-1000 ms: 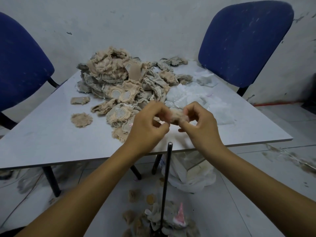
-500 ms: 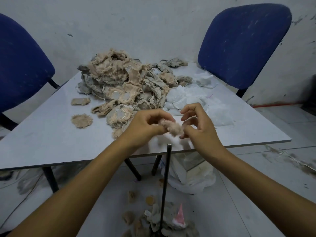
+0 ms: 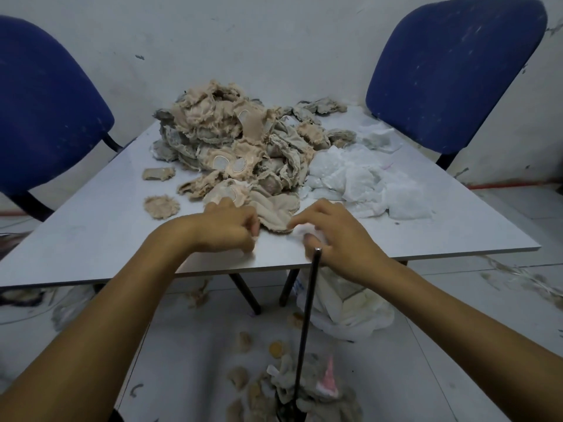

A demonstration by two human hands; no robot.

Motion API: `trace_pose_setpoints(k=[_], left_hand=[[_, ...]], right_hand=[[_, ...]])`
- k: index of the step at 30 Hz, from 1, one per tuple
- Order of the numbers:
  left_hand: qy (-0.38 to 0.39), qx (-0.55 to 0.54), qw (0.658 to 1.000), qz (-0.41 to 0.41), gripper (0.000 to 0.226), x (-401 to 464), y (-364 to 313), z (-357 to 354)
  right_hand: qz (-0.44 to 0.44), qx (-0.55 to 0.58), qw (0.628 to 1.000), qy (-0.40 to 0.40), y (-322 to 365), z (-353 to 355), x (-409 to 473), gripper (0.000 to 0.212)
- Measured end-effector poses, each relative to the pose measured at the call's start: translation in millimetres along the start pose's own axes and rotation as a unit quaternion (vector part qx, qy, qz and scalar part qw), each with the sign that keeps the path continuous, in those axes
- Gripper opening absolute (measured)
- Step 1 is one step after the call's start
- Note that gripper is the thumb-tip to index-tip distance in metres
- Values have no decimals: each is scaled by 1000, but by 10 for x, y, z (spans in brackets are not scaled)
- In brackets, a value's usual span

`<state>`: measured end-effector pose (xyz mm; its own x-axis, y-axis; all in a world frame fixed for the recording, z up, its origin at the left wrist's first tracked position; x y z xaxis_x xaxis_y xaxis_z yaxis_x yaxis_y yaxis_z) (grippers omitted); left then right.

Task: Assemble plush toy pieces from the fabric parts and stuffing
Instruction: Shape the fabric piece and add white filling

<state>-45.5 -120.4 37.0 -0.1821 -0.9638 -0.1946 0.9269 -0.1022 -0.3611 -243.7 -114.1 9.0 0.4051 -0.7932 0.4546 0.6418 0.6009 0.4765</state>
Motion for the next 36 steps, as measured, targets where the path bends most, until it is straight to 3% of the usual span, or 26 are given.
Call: trace_pose_setpoints(k=[2, 5, 10, 13, 15, 19, 22, 26, 31, 36], left_hand=[[6, 21, 1000, 10, 31, -15, 37, -36], [-54, -30, 996, -67, 32, -8, -61, -64], [-188, -18, 970, -155, 23, 65, -214, -204], [-262, -9, 948, -182, 11, 100, -280, -273], [-295, -71, 934, -187, 5, 111, -328, -271], [-274, -250, 910, -184, 10, 153, -410, -214], [-244, -366, 881, -173, 15, 178, -424, -209], [-187, -361, 893, -191, 16, 207, -411, -284], [-209, -320, 906, -183, 18, 226, -379, -322], [-169, -459, 862, -132, 18, 253, -362, -315]], right_hand=[[81, -102, 990, 57, 78, -124, 21, 44], [60, -205, 972, 95, 37, -212, 62, 45], [-46, -195, 976, 88, -179, -39, 170, 50], [-21, -158, 986, 52, -136, 5, 123, 51], [8, -96, 995, 15, -91, 8, 109, 47], [-23, 45, 995, -84, -76, 91, 137, 31], [-82, 161, 977, -116, -137, 97, 106, 24], [-119, 234, 956, -135, -225, 122, 95, 27], [-115, 264, 956, -63, -235, 123, 109, 30], [-113, 330, 936, 39, -203, 146, 84, 33]])
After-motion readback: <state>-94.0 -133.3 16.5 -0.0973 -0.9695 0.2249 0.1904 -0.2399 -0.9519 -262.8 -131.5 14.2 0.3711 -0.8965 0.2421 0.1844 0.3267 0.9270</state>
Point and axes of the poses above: each hand's wrist, its own x-axis towards the middle knuckle, its own z-axis out of the back of the hand, y = z × x, the point moved 4 cm from there along x, towards the middle knuckle, and after that the axes turned 6 degrees about -y, right-handed, at the moved point
